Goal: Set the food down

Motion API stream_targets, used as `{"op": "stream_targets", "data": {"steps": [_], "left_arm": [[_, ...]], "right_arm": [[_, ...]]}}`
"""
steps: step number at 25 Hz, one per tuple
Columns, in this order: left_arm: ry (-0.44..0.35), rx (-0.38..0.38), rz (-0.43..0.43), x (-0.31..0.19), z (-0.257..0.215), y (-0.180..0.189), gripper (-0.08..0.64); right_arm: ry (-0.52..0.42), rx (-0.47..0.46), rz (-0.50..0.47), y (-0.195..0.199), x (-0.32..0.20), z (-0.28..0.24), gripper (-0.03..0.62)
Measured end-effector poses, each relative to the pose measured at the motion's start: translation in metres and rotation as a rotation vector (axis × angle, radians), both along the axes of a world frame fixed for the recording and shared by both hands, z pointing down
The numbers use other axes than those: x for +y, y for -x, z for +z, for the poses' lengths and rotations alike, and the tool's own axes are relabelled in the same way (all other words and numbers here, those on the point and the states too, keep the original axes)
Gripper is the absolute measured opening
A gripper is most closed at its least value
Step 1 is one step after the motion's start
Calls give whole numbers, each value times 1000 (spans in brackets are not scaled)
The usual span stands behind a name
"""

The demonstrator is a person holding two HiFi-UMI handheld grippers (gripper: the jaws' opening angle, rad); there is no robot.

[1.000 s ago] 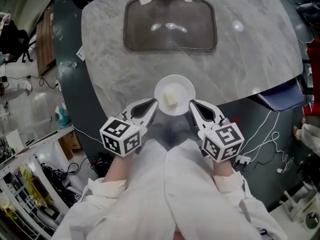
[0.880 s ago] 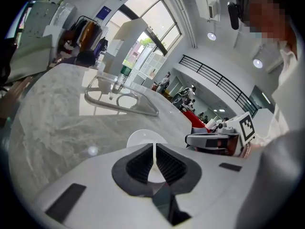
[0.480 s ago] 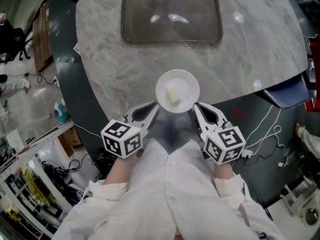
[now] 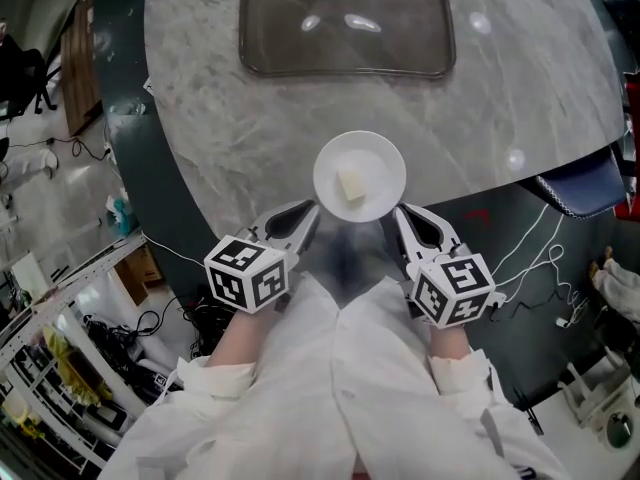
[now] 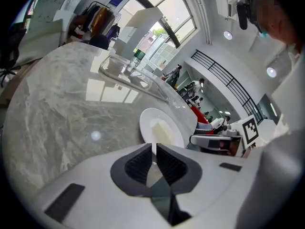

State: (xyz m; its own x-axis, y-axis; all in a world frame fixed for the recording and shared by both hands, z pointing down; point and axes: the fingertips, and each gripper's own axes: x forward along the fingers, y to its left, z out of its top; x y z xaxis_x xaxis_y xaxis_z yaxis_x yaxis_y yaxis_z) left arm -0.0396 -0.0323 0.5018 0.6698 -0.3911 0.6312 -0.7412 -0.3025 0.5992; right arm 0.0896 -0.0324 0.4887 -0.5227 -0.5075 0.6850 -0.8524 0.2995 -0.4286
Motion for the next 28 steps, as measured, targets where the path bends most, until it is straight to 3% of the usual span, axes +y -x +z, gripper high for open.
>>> {"op": "stream_targets", "data": {"steps": [5,16,20,22,28], "left_arm": [[10,24,33,2,3,-6,31],[68,53,0,5,10,-10,36],[72,45,9,5,9,-13,117],[72,36,7,5,10,-13,117],[88,53,-20,3,11,-14,117]], "right_arm": [[25,11,8,-4,0,7,3],[35,-15,29,-5,-2,11,6],[34,-28,23,-3,-2,10,10],[41,-31,24,-3,-2,11,66],[65,-7,32,-7,-2,18,78]]}}
